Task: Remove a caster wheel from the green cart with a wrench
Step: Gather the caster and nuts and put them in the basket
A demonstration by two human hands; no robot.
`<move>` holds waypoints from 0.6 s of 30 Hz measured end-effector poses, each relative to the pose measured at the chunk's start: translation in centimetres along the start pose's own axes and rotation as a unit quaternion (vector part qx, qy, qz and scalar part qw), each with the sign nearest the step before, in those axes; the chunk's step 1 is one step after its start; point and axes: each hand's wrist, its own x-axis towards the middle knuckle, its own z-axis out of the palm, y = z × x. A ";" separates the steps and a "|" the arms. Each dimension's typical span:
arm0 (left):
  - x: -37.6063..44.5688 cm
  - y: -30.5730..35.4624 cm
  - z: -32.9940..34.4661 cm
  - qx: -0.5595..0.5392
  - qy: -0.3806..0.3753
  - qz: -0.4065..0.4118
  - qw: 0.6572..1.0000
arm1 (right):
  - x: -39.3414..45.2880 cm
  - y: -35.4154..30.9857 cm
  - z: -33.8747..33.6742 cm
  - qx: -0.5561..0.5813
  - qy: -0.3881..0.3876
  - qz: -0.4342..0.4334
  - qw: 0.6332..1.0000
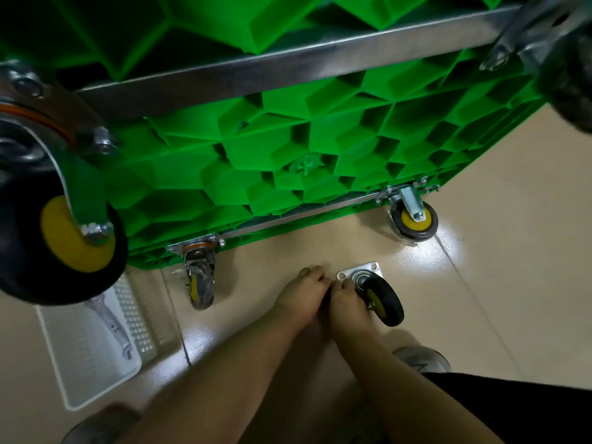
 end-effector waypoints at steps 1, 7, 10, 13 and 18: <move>-0.1 0.1 -0.1 -0.004 0.009 -0.005 1.000 | 0.2 0.1 0.0 -0.001 -0.004 -0.005 1.000; -1.3 -0.6 0.6 -0.017 0.024 -0.037 0.999 | -0.2 -0.6 -0.3 0.060 0.006 0.034 0.998; -2.3 -1.4 0.8 -0.017 0.021 -0.062 0.998 | -0.4 -0.9 -0.3 0.078 0.016 0.050 0.996; -3.6 -2.2 0.7 -0.013 0.010 -0.075 0.997 | -0.9 -1.3 -0.6 0.075 0.014 0.045 0.996; -6.7 -4.0 0.9 -0.032 0.009 -0.106 0.994 | -1.9 -2.9 -0.7 0.093 0.016 0.009 0.995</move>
